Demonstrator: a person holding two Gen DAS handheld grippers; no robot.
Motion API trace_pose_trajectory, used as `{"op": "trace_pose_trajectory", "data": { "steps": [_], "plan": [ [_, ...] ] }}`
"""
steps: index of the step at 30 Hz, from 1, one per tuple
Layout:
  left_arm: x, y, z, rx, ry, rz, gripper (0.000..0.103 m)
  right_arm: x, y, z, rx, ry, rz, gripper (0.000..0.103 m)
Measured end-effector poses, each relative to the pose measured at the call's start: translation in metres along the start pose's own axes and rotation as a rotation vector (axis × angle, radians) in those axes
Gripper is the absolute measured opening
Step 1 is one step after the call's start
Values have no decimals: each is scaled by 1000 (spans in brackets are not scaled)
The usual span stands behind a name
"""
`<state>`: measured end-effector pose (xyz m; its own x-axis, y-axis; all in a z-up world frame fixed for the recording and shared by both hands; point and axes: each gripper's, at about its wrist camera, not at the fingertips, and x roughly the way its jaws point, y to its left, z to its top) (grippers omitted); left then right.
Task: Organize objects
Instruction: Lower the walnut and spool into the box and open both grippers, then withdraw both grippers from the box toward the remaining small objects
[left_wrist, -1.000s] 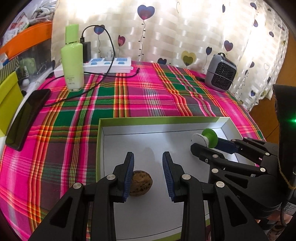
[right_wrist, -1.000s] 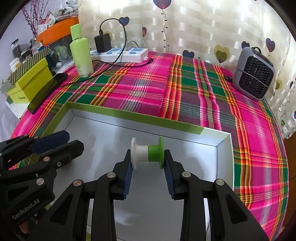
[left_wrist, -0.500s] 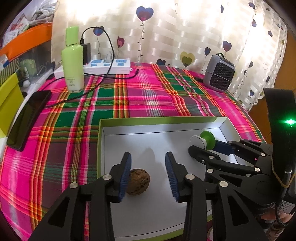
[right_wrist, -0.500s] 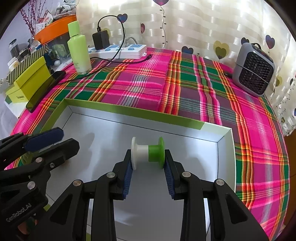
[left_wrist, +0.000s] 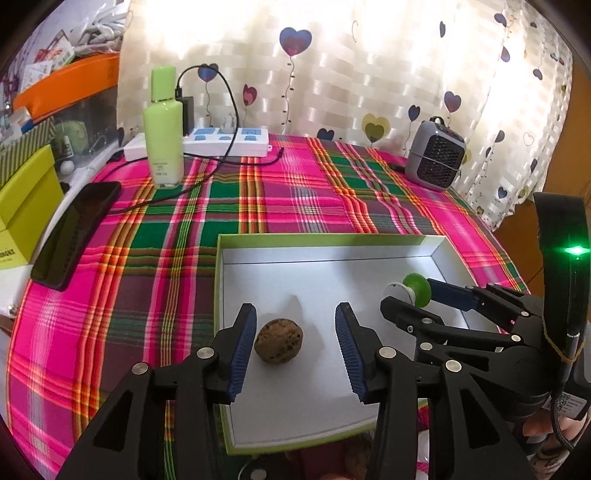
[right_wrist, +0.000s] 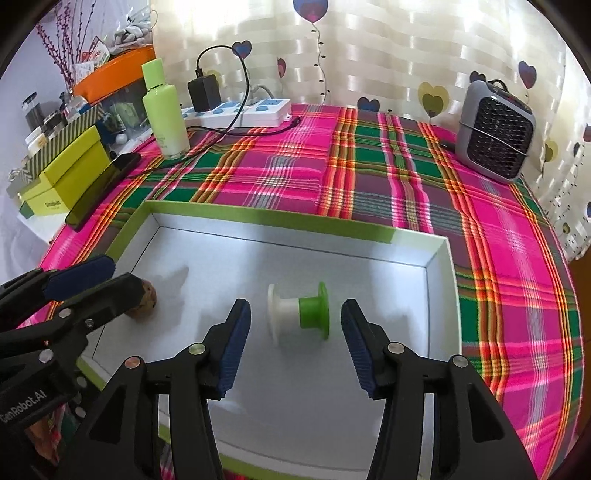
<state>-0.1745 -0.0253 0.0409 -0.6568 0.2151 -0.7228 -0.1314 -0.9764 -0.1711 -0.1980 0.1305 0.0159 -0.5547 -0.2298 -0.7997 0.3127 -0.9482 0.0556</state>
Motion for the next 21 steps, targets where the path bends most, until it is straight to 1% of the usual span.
{"op": "trace_pose_trajectory", "data": {
  "steps": [3,11,21],
  "plan": [
    [-8,0,-4,2,-7,-1,46,-8,-2,-7,10,-15,11,57],
    [-25,-1,-18,-10,-25,0,47,-33,-5,-21,40,-86,30,58],
    [-47,-1,-34,-20,-54,-5,48,-55,-6,-37,63,-121,40,58]
  ]
}}
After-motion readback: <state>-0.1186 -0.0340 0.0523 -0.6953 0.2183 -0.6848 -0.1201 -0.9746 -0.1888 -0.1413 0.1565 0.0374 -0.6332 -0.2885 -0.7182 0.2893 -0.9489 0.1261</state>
